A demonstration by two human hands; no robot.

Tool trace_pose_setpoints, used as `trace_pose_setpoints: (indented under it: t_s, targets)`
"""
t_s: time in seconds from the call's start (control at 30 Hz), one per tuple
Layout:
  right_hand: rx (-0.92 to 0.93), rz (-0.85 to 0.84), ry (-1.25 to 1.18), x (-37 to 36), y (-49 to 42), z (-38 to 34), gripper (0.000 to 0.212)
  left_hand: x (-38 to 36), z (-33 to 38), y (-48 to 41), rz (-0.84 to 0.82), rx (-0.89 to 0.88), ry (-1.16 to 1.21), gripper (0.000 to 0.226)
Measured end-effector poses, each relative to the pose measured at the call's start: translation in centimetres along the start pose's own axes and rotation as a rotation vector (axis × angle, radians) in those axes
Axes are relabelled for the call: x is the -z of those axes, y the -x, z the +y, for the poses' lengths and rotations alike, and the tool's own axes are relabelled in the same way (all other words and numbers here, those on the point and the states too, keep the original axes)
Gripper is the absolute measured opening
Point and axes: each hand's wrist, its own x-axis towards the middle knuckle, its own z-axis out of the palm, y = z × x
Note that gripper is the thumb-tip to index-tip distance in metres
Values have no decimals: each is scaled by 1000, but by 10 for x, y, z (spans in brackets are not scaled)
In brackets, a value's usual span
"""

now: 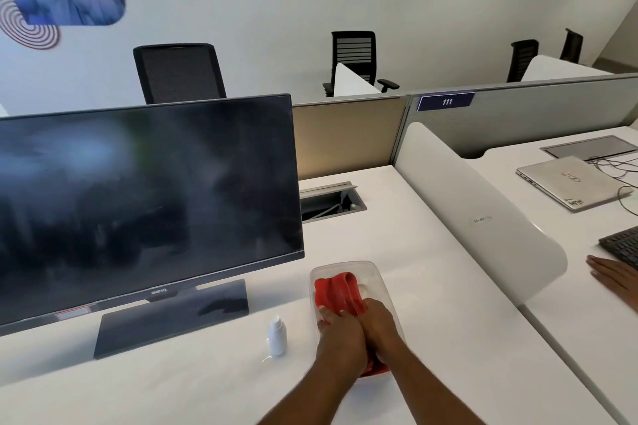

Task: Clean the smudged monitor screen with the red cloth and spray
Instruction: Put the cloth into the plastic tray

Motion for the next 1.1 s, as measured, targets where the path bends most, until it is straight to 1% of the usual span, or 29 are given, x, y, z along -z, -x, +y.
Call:
trace_pose_setpoints:
  t_s: [0.07, 0.1, 0.13, 0.2, 0.23, 0.27, 0.37, 0.47, 0.6, 0.67, 0.7, 0.73, 0.77, 0.8, 0.83, 0.87, 0.97, 1.1]
  targets:
    - [12, 42, 81, -2, 0, -2, 33, 11, 3, 7, 3, -124, -142, 46]
    - [20, 66, 95, -3, 1, -4, 32, 17, 3, 12, 4, -181, -168, 39]
    - [29, 89, 88, -4, 1, -5, 32, 22, 0, 13, 15, -196, -147, 34]
    - [18, 156, 108, -4, 0, -8, 35, 34, -4, 21, 70, -149, -19, 36]
    - [6, 200, 162, -4, -1, -9, 37, 41, -7, 23, 131, -107, 9, 39]
    - [-4, 242, 230, -4, -2, -10, 38, 47, -9, 23, 197, -102, 11, 39]
    - [7, 324, 385, -6, -1, -10, 38, 63, -16, 26, 306, -175, -10, 37]
    - [20, 341, 423, -9, -2, -13, 35, 70, -25, 30, 389, -258, 30, 32]
    - [30, 398, 495, -14, 7, -27, 33, 76, -38, 36, 558, -278, 138, 19]
    - [81, 504, 523, -18, 19, -41, 34, 80, -45, 37, 637, -257, 151, 19]
    - [148, 555, 504, -20, 24, -49, 37, 82, -49, 37, 671, -243, 158, 20]
    - [235, 573, 460, -22, 28, -56, 40, 85, -52, 36, 699, -229, 169, 22]
    - [321, 539, 407, -25, 31, -63, 41, 88, -56, 35, 711, -208, 179, 24]
    - [402, 467, 354, -29, 33, -69, 41, 90, -59, 35, 705, -184, 195, 27]
    - [452, 387, 318, -33, 34, -75, 39, 91, -61, 35, 678, -152, 216, 30]
    - [465, 324, 298, -38, 35, -79, 37, 92, -64, 34, 644, -117, 234, 33]
    - [407, 145, 245, -52, 36, -83, 43, 93, -72, 32, 548, -44, 263, 39]
    - [357, -17, 234, -64, 35, -75, 52, 93, -77, 29, 443, -93, 288, 41]
